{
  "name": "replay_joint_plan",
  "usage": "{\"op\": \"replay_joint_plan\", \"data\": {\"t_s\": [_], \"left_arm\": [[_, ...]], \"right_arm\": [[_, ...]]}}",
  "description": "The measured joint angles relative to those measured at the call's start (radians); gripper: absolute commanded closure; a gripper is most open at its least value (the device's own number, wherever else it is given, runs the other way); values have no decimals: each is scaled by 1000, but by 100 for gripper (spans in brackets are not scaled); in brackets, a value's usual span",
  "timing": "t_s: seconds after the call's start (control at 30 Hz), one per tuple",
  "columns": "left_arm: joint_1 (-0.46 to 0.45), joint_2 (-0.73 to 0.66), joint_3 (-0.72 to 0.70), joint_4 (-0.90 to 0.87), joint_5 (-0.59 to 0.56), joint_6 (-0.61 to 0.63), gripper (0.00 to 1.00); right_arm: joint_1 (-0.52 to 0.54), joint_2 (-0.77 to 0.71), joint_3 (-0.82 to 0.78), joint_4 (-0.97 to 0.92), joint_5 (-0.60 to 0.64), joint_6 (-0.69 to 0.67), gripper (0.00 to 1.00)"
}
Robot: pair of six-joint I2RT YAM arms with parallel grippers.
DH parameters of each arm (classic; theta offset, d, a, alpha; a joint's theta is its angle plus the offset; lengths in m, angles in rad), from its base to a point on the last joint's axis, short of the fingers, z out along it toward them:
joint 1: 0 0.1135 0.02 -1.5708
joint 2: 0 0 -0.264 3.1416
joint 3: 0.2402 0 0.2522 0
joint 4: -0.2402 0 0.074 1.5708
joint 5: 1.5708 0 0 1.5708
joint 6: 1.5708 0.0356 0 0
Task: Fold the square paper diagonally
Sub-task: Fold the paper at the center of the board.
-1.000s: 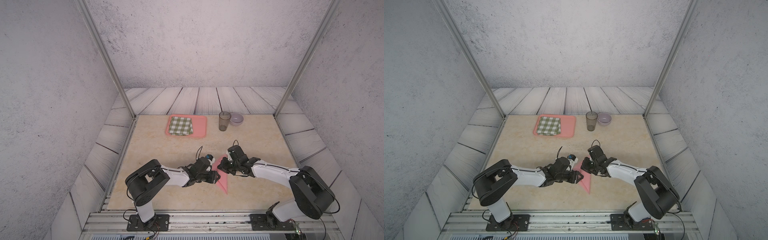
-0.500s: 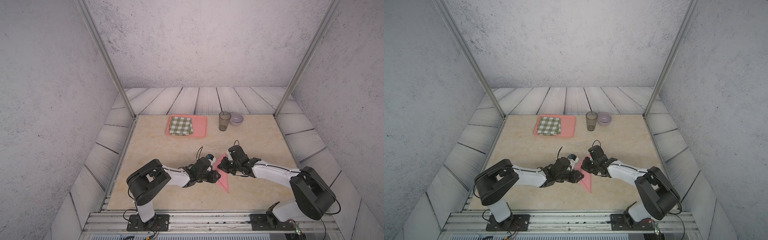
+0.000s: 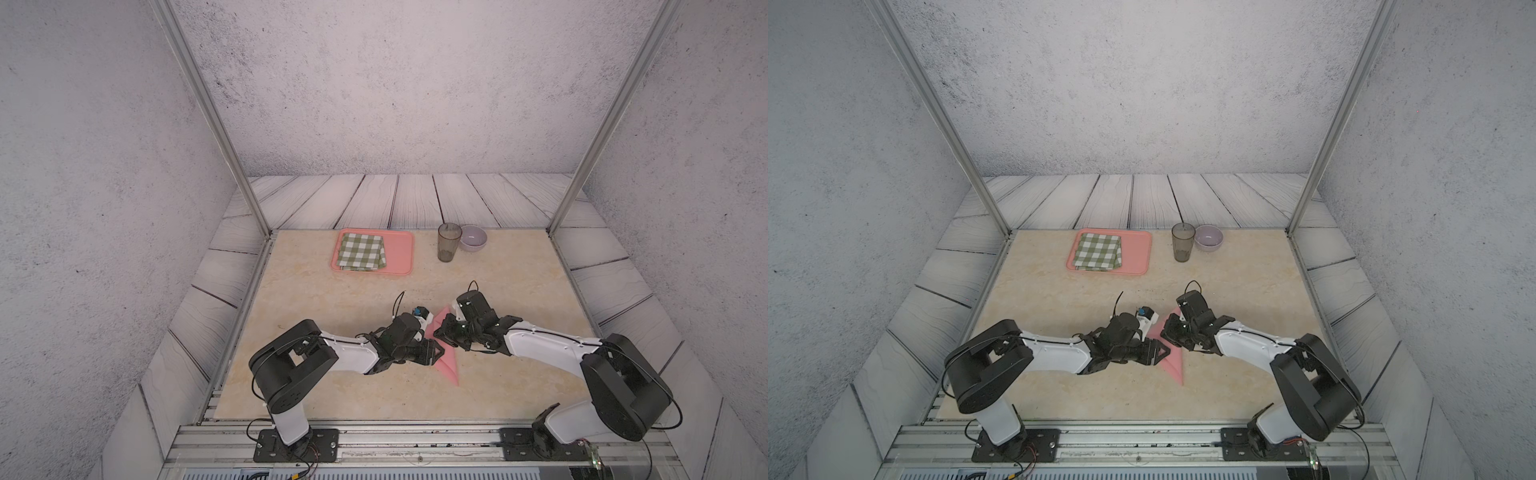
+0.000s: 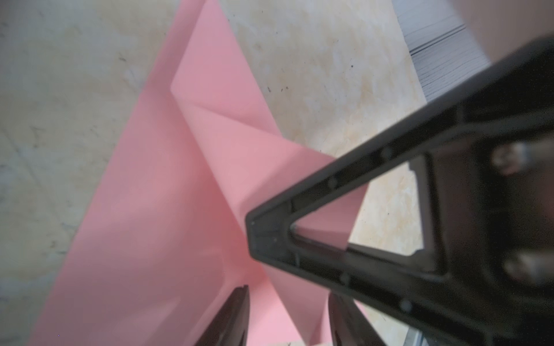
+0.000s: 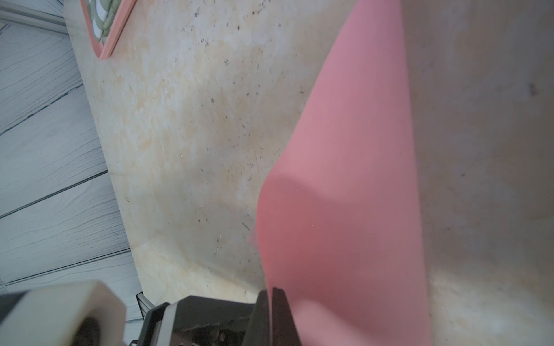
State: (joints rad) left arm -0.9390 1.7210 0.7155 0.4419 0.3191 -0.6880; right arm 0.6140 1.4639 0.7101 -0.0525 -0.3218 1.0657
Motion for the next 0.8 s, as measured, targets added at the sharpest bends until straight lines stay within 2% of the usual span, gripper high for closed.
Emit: {"op": "replay_joint_plan", "data": {"t_s": [0.17, 0.27, 0.8], "left_arm": [[0, -52, -2, -25, -1, 15, 41], [0, -72, -2, -41, 0, 22, 41], [-13, 31, 3, -48, -2, 25, 48]], "right_arm": [[0, 0, 0, -6, 3, 0, 100], [0, 0, 1, -20, 14, -1, 100], [0, 0, 16, -32, 18, 2, 100]]}}
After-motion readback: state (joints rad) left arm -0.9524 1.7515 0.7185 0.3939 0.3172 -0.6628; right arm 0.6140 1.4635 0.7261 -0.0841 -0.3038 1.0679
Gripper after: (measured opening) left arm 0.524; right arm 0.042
